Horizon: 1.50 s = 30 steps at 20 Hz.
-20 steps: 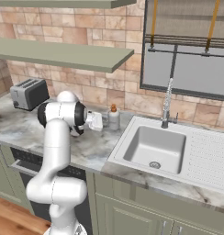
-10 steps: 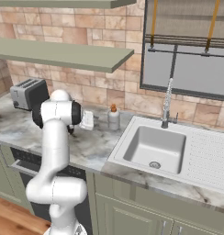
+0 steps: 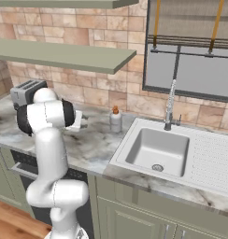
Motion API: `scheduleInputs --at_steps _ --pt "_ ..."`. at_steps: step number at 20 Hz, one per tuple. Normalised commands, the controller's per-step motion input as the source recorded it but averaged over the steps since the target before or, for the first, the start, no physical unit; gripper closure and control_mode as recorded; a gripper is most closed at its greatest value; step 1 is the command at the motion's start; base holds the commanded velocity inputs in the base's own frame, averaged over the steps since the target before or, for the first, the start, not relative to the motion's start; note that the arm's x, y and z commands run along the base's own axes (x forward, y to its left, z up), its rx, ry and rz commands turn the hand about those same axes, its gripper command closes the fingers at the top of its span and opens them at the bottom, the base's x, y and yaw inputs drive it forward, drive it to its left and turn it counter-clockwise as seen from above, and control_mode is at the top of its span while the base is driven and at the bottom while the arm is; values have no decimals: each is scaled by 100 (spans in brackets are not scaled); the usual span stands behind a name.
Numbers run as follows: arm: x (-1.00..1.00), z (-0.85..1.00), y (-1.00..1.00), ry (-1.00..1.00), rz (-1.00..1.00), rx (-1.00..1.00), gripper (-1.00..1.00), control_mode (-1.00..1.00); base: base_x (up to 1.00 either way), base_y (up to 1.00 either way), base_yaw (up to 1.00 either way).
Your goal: Restock the sink supplies by placing the sponge and soap dispenser on the counter and next to the sink. Make sure the soap dispenser is upright.
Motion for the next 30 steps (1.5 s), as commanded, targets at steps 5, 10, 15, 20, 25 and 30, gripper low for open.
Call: scheduleInputs --at_steps 5,10,15,20,25,30 --pt "-100 41 1 -15 -1 3 -100 -100 0 0 0" --pt "-100 26 0 -27 0 10 -100 -100 0 0 0" --pt "-95 7 0 -12 3 18 -100 -100 0 0 0" --pt "-100 48 -5 -13 -16 40 -100 -100 0 0 0" --pt "-100 45 -16 -25 -24 51 -100 -100 0 0 0" --pt "-100 23 -18 -39 -19 52 -100 -100 0 0 0"
